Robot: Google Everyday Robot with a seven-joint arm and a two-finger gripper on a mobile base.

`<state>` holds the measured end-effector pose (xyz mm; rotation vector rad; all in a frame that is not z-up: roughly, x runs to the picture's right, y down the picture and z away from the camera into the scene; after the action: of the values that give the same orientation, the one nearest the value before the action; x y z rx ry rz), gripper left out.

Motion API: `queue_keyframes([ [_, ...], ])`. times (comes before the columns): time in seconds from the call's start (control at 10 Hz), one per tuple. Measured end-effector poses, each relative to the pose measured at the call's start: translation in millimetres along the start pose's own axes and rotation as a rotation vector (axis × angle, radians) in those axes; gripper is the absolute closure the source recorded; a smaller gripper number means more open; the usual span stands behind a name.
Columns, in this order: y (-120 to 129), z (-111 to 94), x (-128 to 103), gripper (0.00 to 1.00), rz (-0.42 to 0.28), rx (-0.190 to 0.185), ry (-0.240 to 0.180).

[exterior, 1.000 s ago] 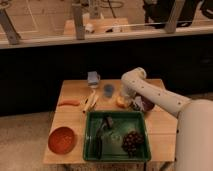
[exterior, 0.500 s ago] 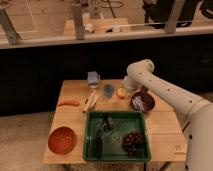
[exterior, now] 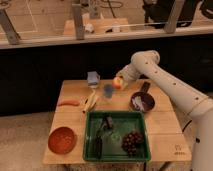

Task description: Place apple in plastic cup

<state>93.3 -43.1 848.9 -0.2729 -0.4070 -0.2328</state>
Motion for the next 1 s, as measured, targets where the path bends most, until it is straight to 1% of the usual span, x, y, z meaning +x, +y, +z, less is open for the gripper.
queue_keyframes([
  [0.1,-5.8,5.0,-11.5,0.52,-0.012,0.007,-0.014],
  [0.4,-15.1,21.2,-35.2,0.52,-0.041,0.011,-0.028],
  [0.6,-14.8,31.8,-43.0,0.52,-0.055,-0.001,-0.031],
  [1.0,-11.2,44.3,-41.2,0.52,-0.054,-0.02,-0.028],
])
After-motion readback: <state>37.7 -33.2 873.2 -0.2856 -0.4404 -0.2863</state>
